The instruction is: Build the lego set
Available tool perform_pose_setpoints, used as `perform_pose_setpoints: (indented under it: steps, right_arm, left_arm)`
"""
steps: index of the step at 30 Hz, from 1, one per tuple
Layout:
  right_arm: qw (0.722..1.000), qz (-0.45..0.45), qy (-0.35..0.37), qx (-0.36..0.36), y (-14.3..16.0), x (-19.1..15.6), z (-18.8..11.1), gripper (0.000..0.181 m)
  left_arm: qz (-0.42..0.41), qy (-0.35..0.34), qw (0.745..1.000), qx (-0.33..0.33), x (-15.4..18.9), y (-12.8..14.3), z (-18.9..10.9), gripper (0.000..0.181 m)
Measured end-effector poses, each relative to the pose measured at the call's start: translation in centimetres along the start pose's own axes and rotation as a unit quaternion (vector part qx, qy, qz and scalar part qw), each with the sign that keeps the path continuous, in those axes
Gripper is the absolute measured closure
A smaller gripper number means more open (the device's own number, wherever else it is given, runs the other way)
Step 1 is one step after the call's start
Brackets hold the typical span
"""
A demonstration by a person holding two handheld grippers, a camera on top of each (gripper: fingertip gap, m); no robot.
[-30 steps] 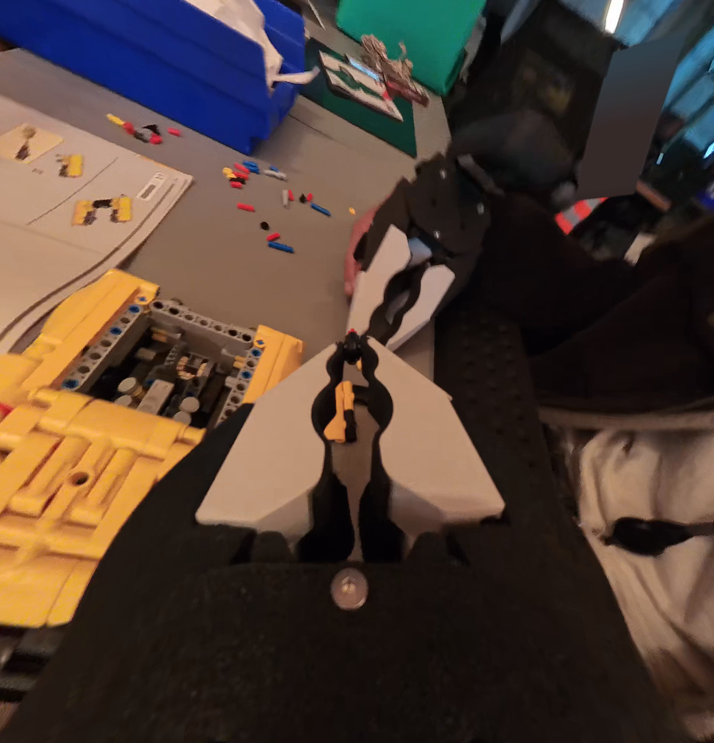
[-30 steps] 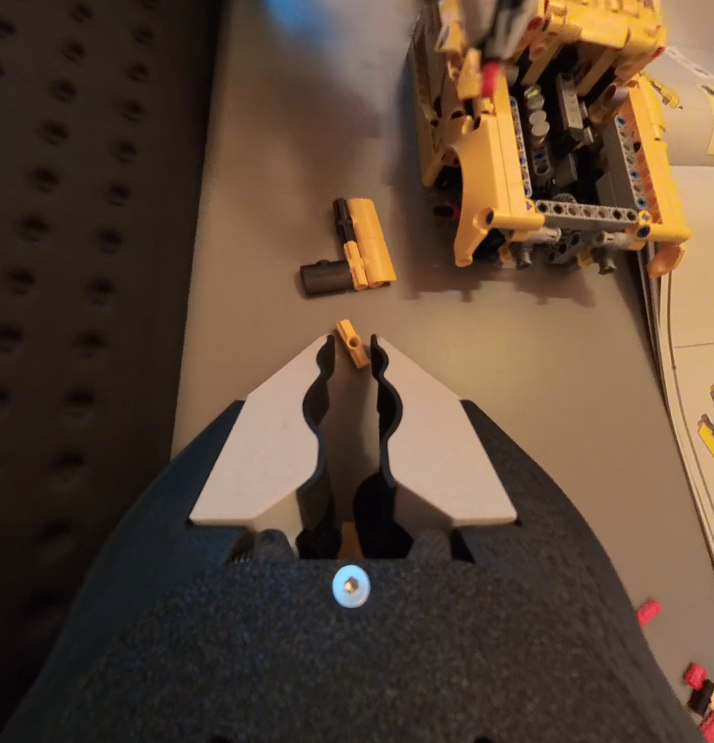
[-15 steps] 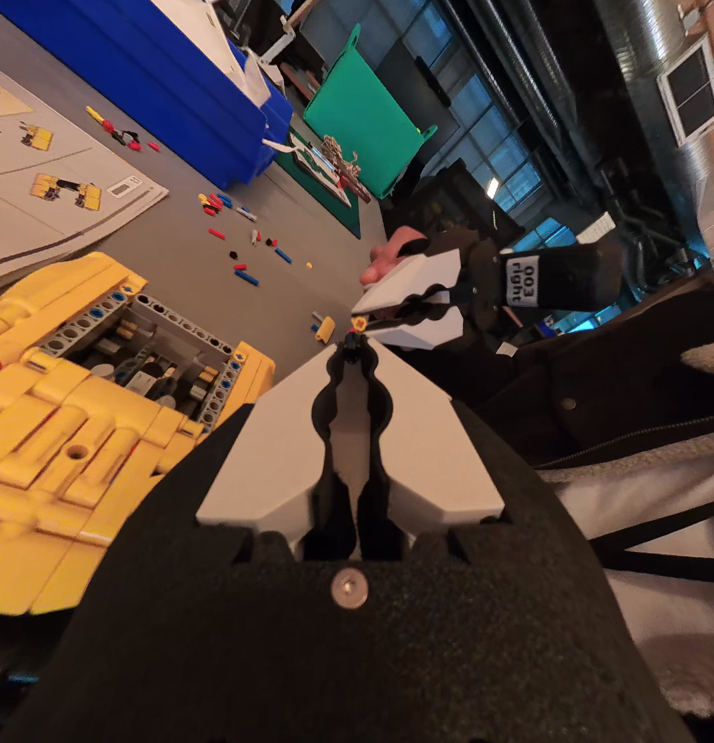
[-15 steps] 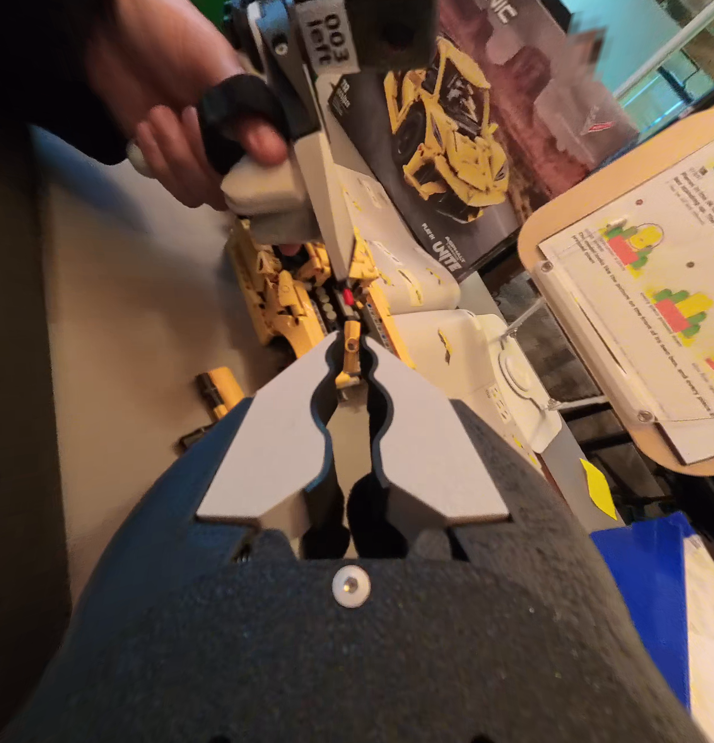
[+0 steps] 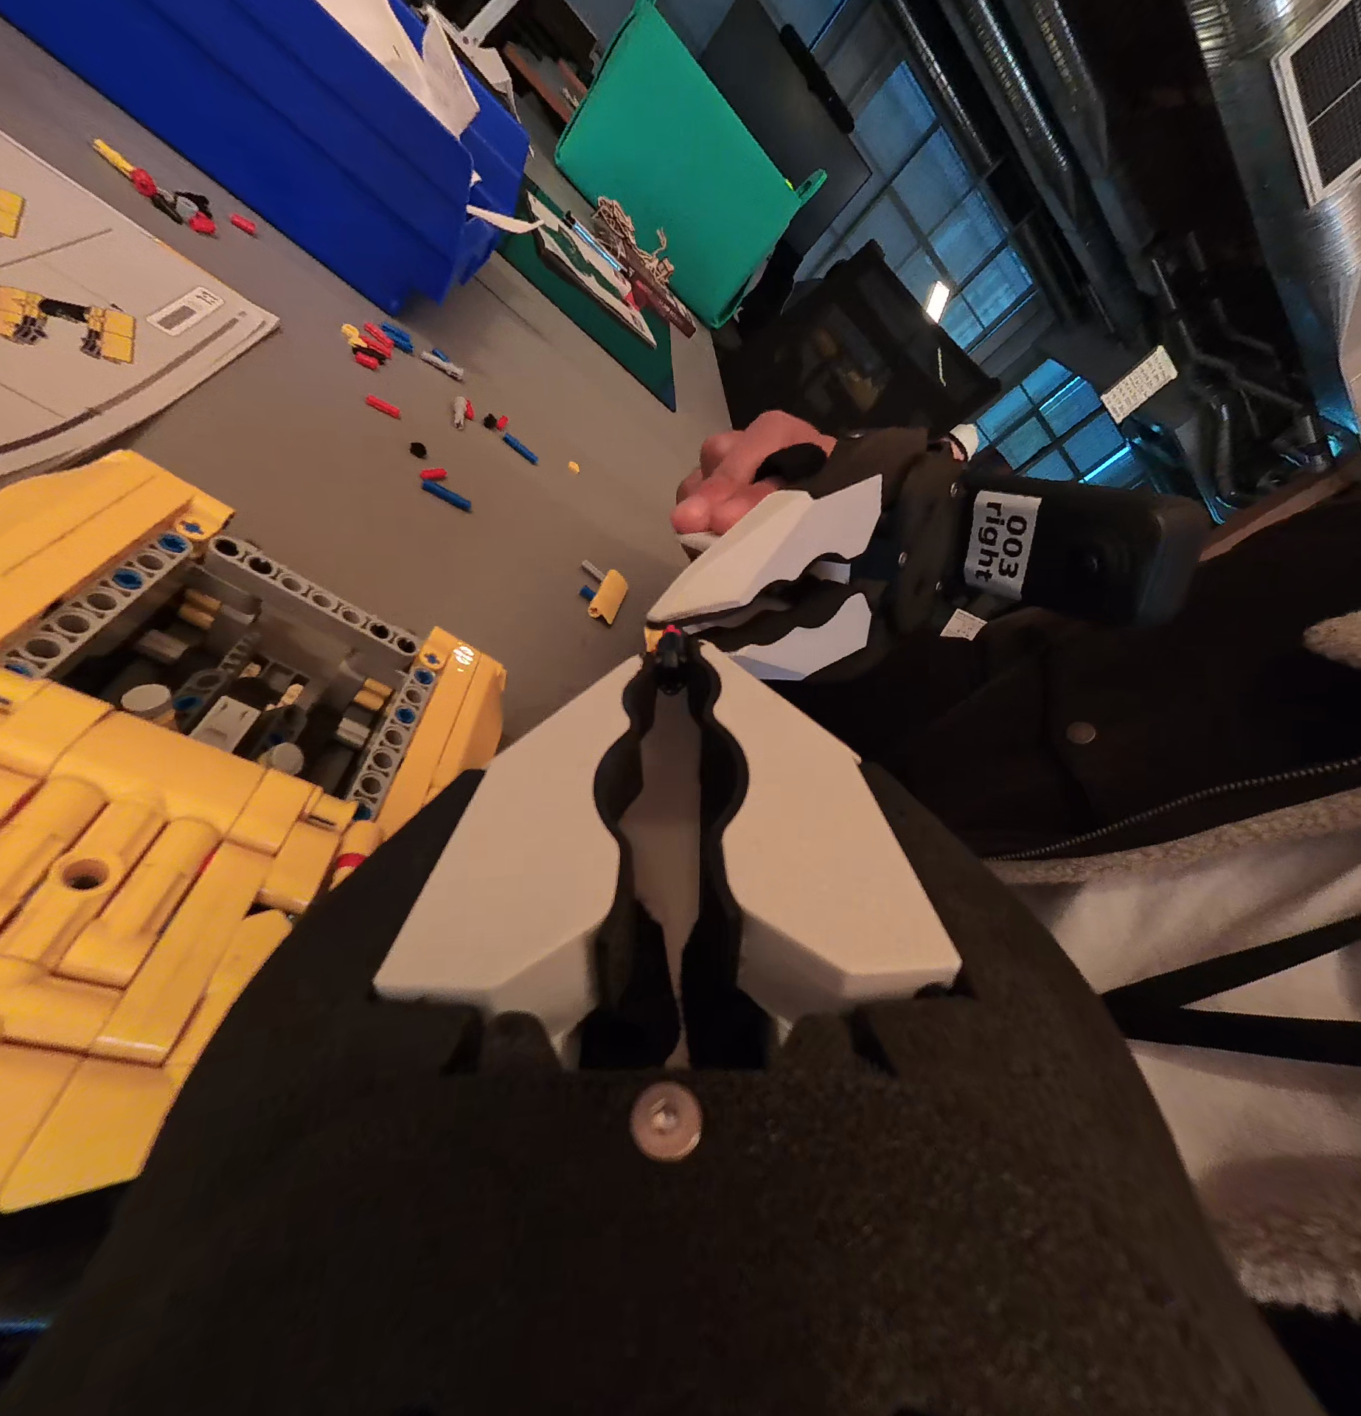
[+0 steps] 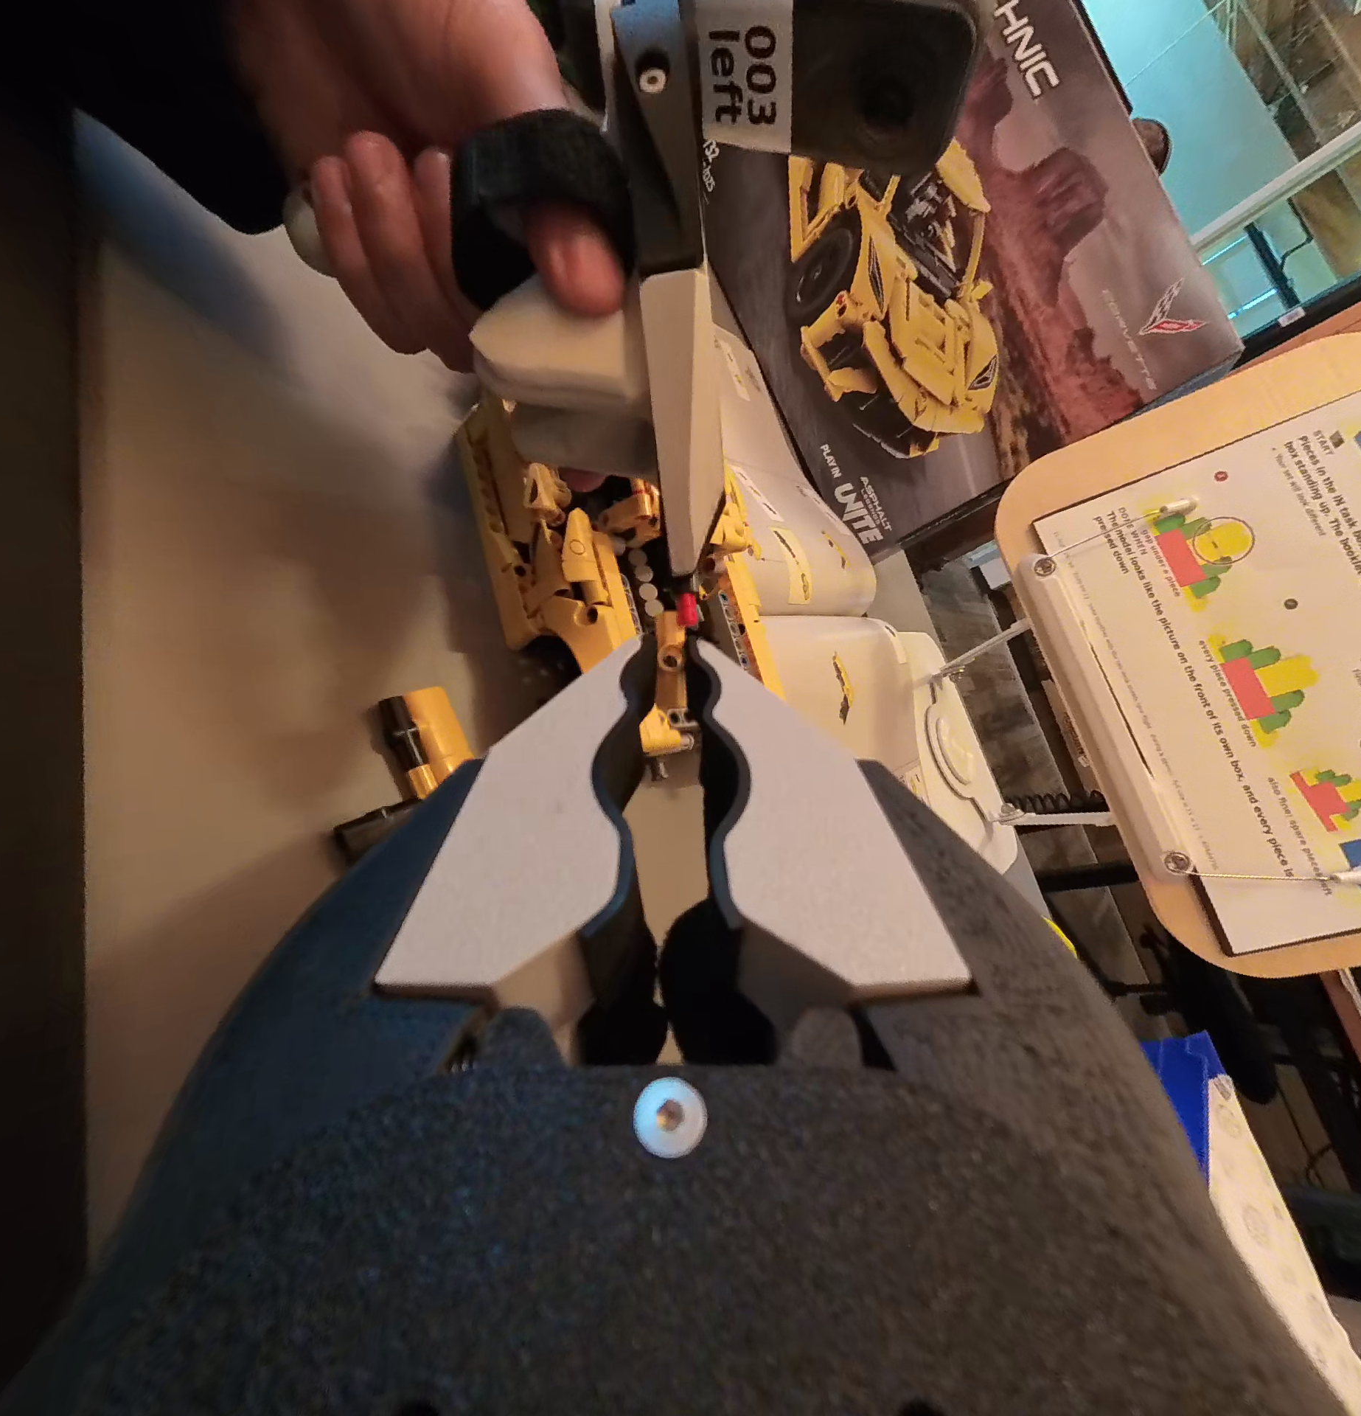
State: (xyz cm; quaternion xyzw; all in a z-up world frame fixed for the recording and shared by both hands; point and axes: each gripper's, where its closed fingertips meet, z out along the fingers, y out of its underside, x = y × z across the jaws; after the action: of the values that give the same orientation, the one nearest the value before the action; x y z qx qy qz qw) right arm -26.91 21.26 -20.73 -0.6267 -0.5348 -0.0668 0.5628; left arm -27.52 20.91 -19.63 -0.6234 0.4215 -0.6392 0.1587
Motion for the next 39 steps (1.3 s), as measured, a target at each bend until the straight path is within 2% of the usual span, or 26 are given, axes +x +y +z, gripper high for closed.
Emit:
perform_pose_setpoints:
  steps: [5, 19, 24, 28, 39]
  right_arm:
    - [1.000, 0.025, 0.006, 0.015, -0.1, 0.7, -0.4, 0.174]
    - [1.000, -0.003, -0.016, 0.011, -0.2, -0.5, -0.3, 0.174]
    - [0.999, 0.024, -0.029, 0.007, -0.2, -0.7, -0.4, 0.175]
    - [0.998, 0.050, -0.021, 0.013, -0.5, -0.2, -0.5, 0.175]
    - [0.997, 0.064, -0.025, 0.023, -0.6, -0.2, -0.6, 0.175]
  left_arm:
    - [0.002, -0.006, 1.000, 0.013, -0.2, -0.7, -0.9, 0.174]
    - [0.005, 0.002, 1.000, -0.026, 0.0, 0.7, -0.2, 0.175]
    - [0.027, -0.007, 0.999, -0.033, 0.1, 1.0, -0.1, 0.175]
    - [-0.022, 0.025, 0.999, -0.003, 0.3, 0.4, -0.1, 0.175]
    - [-0.038, 0.038, 0.999, 0.005, 0.3, 0.5, 0.4, 0.175]
